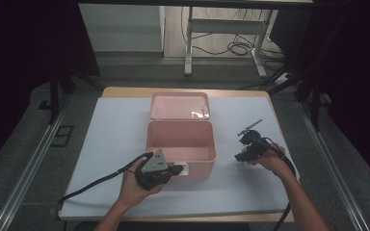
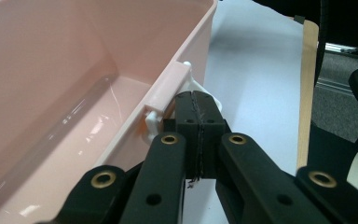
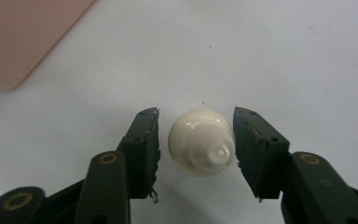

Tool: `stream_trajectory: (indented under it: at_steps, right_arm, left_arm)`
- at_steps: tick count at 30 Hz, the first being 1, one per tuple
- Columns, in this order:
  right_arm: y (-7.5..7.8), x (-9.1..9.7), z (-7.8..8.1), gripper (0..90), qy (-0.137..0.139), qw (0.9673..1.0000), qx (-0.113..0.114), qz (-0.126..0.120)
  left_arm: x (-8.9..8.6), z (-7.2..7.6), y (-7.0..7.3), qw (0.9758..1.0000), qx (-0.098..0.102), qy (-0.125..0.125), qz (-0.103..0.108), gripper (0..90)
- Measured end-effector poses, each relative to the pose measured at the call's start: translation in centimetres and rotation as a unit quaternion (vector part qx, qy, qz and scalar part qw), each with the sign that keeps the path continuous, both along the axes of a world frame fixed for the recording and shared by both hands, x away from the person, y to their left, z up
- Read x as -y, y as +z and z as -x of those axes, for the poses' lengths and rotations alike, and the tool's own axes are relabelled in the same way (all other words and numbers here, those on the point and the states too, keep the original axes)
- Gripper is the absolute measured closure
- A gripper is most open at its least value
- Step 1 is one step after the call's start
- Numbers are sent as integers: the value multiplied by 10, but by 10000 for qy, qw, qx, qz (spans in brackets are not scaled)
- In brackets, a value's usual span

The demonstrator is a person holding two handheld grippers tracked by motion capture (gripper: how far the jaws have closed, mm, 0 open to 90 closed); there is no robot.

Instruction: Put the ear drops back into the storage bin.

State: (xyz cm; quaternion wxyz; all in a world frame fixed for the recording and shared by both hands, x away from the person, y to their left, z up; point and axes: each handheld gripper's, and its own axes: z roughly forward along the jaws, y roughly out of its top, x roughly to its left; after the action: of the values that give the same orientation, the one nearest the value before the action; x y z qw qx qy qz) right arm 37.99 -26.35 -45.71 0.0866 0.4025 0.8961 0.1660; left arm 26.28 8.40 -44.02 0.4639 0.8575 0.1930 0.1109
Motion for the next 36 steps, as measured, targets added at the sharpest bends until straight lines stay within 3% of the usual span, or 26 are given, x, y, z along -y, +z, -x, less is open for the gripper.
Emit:
stream_trajectory:
  at_steps: [4,17,27,36]
  right_arm:
    - [-2,0,-1,590,-16,10000,-54,42]
    - [5,0,-3,602,58,9999,-88,82]
    - [47,-3,0,603,274,9992,174,-220]
    - [93,-19,0,603,564,9951,492,-650]
  left_arm:
    - [0,0,0,10000,2,1,-2,900]
    - [0,0,0,10000,0,-3,0,900]
    - [0,-1,0,10000,5,-9,2,900]
    - [0,0,0,10000,-1,2,22,900]
